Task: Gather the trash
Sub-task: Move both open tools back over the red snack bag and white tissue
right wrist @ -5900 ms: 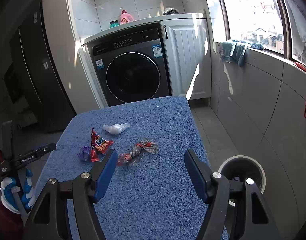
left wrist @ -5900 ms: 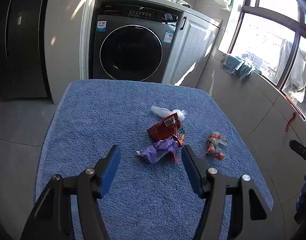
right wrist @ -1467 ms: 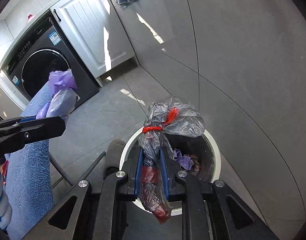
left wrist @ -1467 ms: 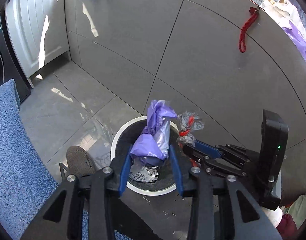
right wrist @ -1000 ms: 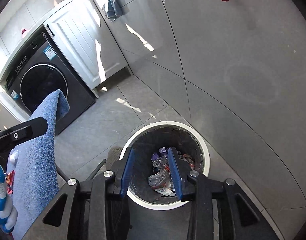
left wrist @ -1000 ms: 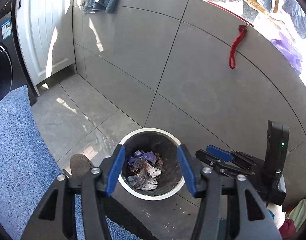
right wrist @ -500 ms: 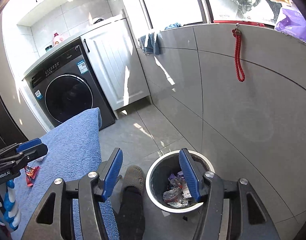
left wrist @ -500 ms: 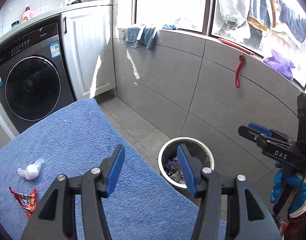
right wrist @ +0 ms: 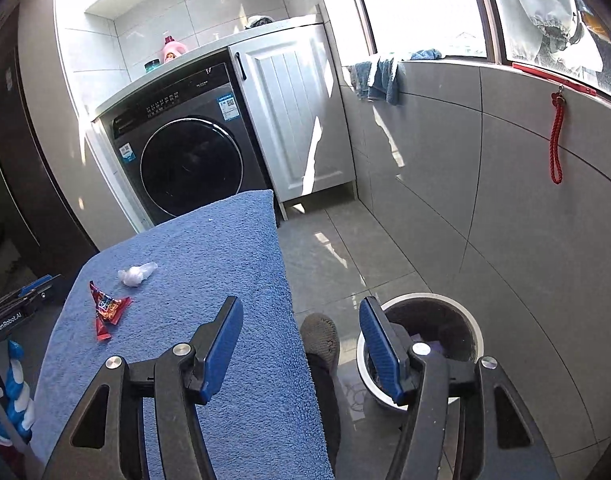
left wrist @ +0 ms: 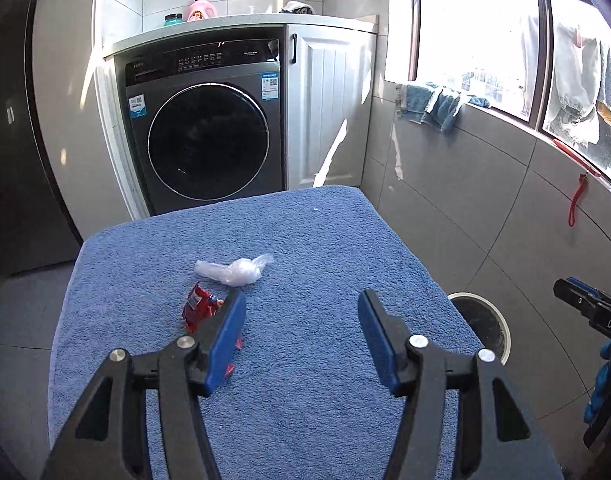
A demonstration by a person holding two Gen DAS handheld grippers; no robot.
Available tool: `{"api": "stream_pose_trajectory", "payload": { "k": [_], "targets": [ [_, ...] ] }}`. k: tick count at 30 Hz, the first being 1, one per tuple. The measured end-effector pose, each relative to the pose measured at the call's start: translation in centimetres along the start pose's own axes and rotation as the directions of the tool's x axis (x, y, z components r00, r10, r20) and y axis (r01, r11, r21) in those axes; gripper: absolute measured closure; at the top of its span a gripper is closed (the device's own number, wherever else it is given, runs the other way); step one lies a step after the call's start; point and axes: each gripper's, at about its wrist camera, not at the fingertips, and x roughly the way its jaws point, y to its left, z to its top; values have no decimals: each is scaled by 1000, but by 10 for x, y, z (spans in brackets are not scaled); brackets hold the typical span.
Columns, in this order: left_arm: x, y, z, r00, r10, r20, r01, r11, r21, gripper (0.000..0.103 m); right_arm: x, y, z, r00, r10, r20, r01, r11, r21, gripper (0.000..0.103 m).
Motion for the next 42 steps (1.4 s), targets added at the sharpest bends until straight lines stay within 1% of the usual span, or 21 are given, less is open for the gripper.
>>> {"api": "stream_pose_trajectory", "payload": {
  "k": [3, 9, 13, 20, 26, 33, 39, 42],
  "targets": [
    [-3, 21, -6, 999, 36, 2, -36, 999, -38, 45, 8, 21, 1, 1000, 19, -15, -20, 999, -34, 45],
    [-1, 52, -22, 998, 59, -15, -60, 992, -109, 44, 27, 65, -5, 996, 53, -70, -60, 993, -105, 45],
    [2, 67, -29, 997, 74, -25, -77, 988, -136, 38, 38, 83, -9, 993, 66, -101, -80, 987, -138, 45],
    [14, 80, -32, 994, 97, -50, -103, 981, -161, 34, 55, 97, -8, 989, 75, -128, -95, 983, -158, 44],
    [29, 81, -29, 991, 113, -68, -122, 980, -157, 31, 68, 100, -2, 987, 82, -136, -104, 981, -163, 40],
    [52, 81, -21, 990, 105, -94, -118, 983, -143, 29, 86, 99, 5, 986, 84, -146, -108, 981, -164, 34],
    [71, 82, -19, 993, 54, -106, -72, 982, -175, 27, 110, 100, 12, 981, 97, -170, -126, 977, -171, 34],
    [84, 84, -21, 992, 32, -123, -56, 980, -192, 27, 123, 107, 16, 977, 107, -183, -143, 970, -197, 33]
  ]
}}
